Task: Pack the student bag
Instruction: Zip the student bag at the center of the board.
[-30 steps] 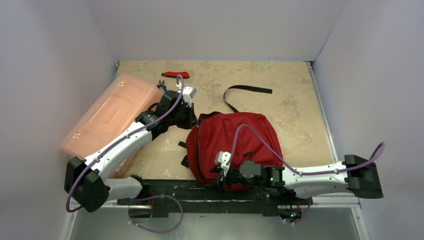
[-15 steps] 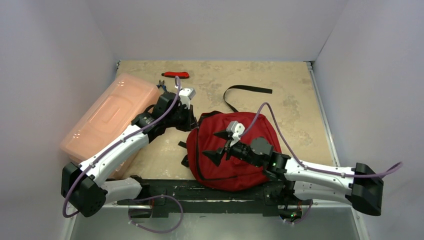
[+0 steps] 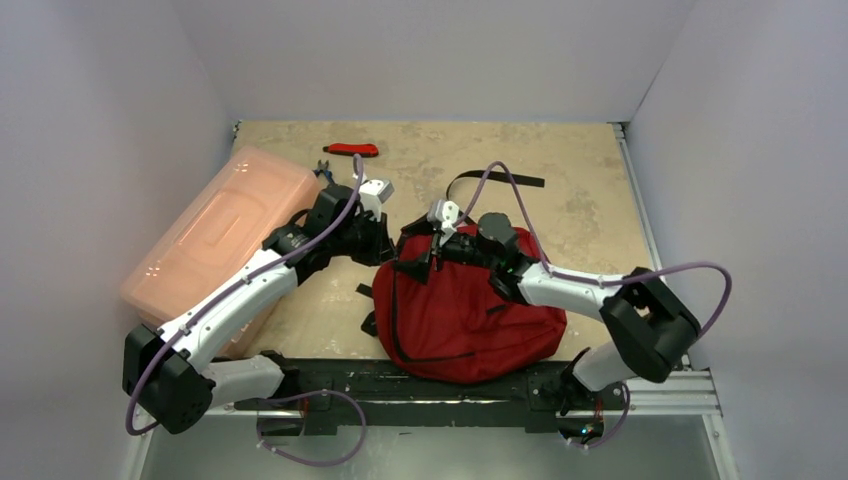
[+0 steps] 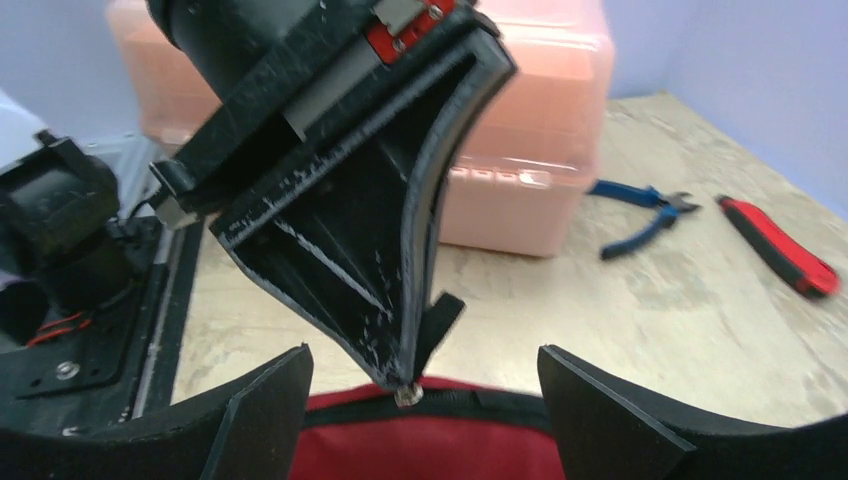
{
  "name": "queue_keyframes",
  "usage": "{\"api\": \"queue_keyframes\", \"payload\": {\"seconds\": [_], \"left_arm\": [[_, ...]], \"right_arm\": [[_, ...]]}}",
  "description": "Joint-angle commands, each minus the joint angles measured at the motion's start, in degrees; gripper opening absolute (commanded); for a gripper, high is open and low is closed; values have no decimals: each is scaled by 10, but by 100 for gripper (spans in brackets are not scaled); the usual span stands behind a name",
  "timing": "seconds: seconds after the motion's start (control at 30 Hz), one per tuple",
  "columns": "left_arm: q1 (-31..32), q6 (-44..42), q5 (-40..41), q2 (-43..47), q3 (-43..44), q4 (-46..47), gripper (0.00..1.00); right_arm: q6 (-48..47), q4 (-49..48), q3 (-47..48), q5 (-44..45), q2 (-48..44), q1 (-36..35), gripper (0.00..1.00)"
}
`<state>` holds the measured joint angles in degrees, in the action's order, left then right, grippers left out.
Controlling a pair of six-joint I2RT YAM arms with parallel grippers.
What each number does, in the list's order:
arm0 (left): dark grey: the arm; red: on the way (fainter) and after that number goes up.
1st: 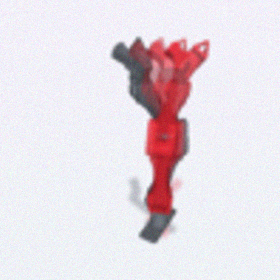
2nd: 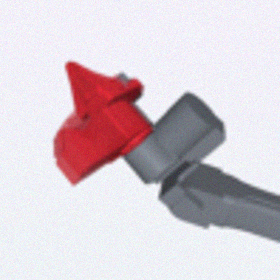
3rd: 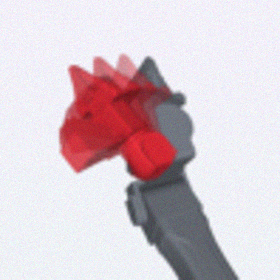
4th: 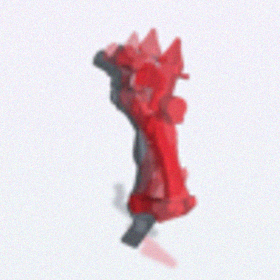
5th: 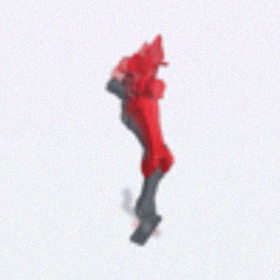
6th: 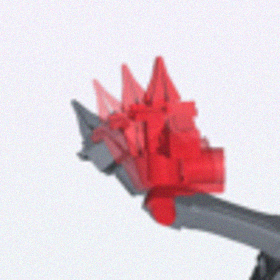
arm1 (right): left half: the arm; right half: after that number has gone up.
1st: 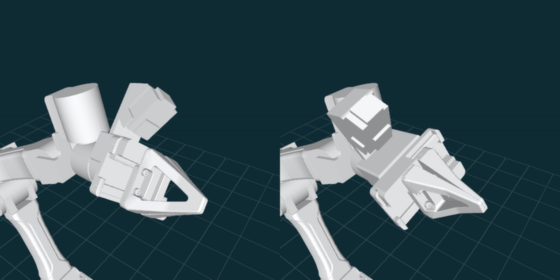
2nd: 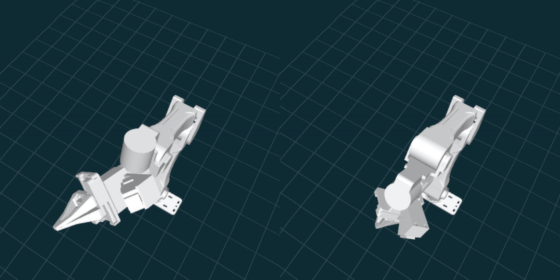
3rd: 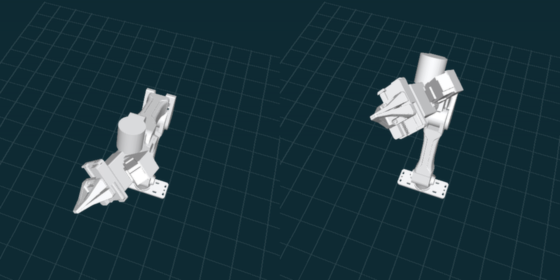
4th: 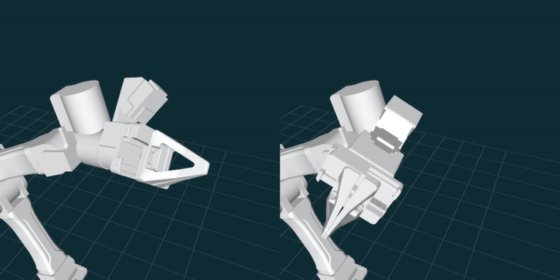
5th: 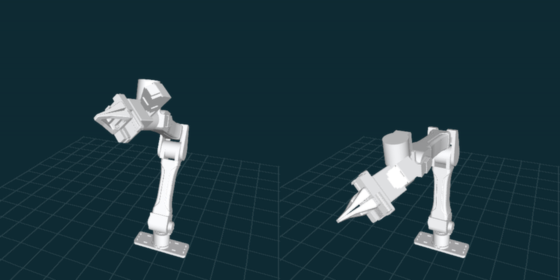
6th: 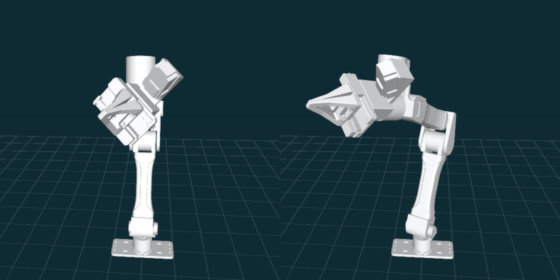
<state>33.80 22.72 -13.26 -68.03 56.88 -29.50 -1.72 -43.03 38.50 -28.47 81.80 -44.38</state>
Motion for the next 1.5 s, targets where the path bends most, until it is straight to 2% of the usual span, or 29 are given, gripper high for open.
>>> {"api": "queue_keyframes", "payload": {"seconds": [0.0,0.17,0.3,0.43,0.6,0.8,1.03,1.2,1.27,1.33,1.4,1.47], "left_arm": [[-2,-25,-32,0,33,-3,0],[-3,-35,-35,1,38,-12,0],[-4,-39,-41,0,42,-19,0],[-5,-36,-45,-4,47,-26,0],[-6,-28,-35,-1,54,-40,1],[-7,-18,-15,16,57,-56,14],[-11,-2,34,67,42,-76,37],[-12,24,92,147,1,-107,47],[-12,39,101,183,-22,-116,51],[-12,65,107,216,-43,-126,58],[-12,89,99,242,-63,-132,67],[-12,114,82,259,-86,-132,71]], "right_arm": [[8,-61,60,-146,56,6,85],[35,-79,79,-184,118,6,79],[39,-88,69,-188,130,6,76],[42,-91,67,-183,141,6,70],[38,-77,84,-189,163,6,51],[30,-76,84,-177,167,6,39],[24,-38,107,-162,179,6,1],[56,-42,104,-110,171,7,2],[65,-35,103,-96,161,8,11],[102,-24,108,-68,156,10,22],[140,25,129,-56,149,14,30],[162,54,130,-48,130,15,36]]}}
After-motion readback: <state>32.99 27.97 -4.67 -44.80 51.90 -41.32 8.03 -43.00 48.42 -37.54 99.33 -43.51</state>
